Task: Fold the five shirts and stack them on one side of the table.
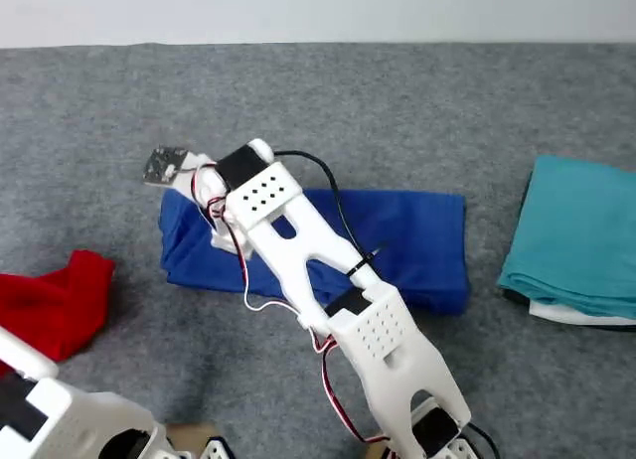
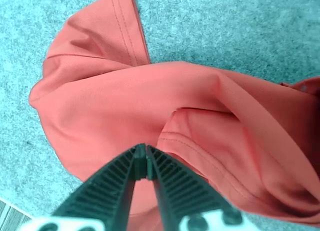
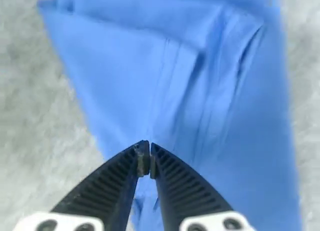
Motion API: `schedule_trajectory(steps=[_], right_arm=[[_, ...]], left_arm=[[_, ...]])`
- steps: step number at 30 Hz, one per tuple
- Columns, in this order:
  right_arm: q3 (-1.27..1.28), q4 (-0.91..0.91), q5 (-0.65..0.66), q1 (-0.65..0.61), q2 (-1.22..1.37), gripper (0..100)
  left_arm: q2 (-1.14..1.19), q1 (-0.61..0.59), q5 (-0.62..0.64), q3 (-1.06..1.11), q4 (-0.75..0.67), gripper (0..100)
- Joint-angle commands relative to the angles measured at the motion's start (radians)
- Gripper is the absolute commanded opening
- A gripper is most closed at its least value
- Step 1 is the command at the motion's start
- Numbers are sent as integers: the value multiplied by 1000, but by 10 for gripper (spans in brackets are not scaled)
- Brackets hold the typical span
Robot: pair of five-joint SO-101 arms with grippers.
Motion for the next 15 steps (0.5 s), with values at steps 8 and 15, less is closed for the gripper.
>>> schedule_trajectory(steps=[8,15], right_arm=[[-86,-67,2,13,111,9],[-216,134,-74,67,99,9]], left_arm=[[-69,2,-3,-8,-2,8],[-84,9,-5,-5,103,8]])
